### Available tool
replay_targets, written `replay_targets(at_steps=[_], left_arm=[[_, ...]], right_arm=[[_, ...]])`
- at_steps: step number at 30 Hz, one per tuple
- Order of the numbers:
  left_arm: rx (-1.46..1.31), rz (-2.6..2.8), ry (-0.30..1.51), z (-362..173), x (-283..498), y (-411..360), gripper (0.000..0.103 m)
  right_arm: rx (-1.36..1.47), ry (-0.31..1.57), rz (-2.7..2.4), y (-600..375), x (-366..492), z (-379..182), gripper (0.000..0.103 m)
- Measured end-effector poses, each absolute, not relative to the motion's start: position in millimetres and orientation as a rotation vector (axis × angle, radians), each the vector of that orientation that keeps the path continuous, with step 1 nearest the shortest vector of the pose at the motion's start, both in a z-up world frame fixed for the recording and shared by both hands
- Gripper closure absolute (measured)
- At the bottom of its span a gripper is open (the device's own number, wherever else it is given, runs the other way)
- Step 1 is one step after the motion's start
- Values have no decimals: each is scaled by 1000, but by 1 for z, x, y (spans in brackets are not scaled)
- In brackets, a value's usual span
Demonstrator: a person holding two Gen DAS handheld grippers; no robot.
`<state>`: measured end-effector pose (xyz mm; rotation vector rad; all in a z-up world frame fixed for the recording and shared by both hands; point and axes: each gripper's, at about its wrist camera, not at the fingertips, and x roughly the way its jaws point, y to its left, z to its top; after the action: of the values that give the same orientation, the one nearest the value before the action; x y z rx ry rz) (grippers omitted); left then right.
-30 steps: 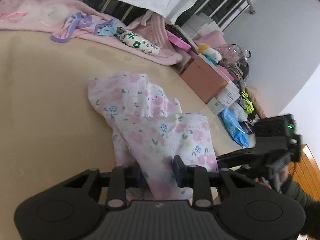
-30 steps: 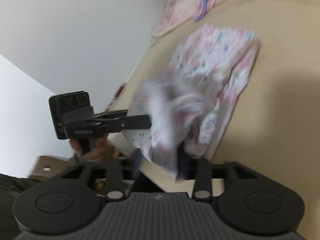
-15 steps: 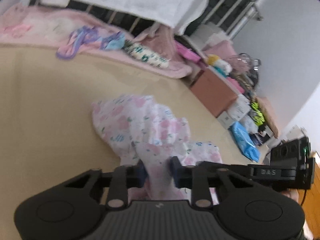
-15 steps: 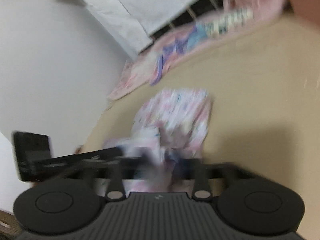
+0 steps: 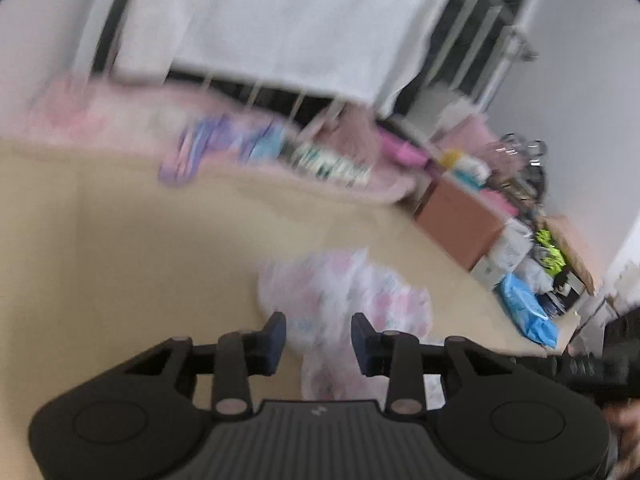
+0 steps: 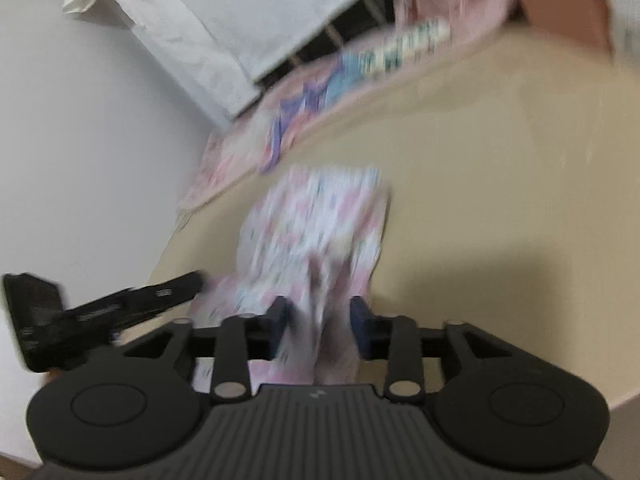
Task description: Fold clothes
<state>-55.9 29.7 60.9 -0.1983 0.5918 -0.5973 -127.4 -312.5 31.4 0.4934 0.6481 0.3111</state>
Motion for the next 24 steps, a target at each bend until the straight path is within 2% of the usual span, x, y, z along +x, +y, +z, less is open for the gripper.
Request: replay_targets(at_steps=[1, 2, 4, 5, 6, 7, 8, 13, 15, 16, 17, 18, 22, 24], left_arm=[[-167, -597, 559, 66, -62, 23, 70], [-134, -591, 533, 69, -68, 14, 70], [-81, -589, 507, 67, -74, -4, 70], [-54, -588, 507, 62, -75, -13, 70], [-21, -581, 518, 53, -75, -21, 70], [10, -572, 534, 45, -75, -28, 71], [30, -562, 559, 37, -74, -30, 75], [28, -541, 654, 10, -72, -30, 75], [32, -535, 653, 11, -72, -28, 74], [29, -529, 648, 14, -72, -26, 74], [21, -522, 631, 18, -74, -23, 75], [8, -516, 604, 24, -75, -18, 76], [-45, -479, 474, 49, -85, -5, 77], [-45, -485, 424, 56, -92, -11, 77]], right_arm=[[483, 622, 299, -312, -124, 35, 45], [479, 599, 290, -310, -119, 38, 43], [511, 622, 326, -303, -101, 33, 47], [531, 649, 340, -299, -91, 28, 68], [554, 676, 356, -296, -85, 22, 84], [548, 689, 350, -295, -87, 19, 94], [536, 699, 341, -293, -90, 16, 96], [480, 720, 305, -283, -101, 3, 96], [443, 701, 287, -281, -103, 7, 92], [423, 692, 278, -280, -104, 10, 87], [391, 667, 260, -279, -108, 16, 80], [339, 619, 237, -276, -113, 26, 79], [207, 442, 263, -265, -137, 56, 79], [197, 472, 292, -253, -132, 49, 79]])
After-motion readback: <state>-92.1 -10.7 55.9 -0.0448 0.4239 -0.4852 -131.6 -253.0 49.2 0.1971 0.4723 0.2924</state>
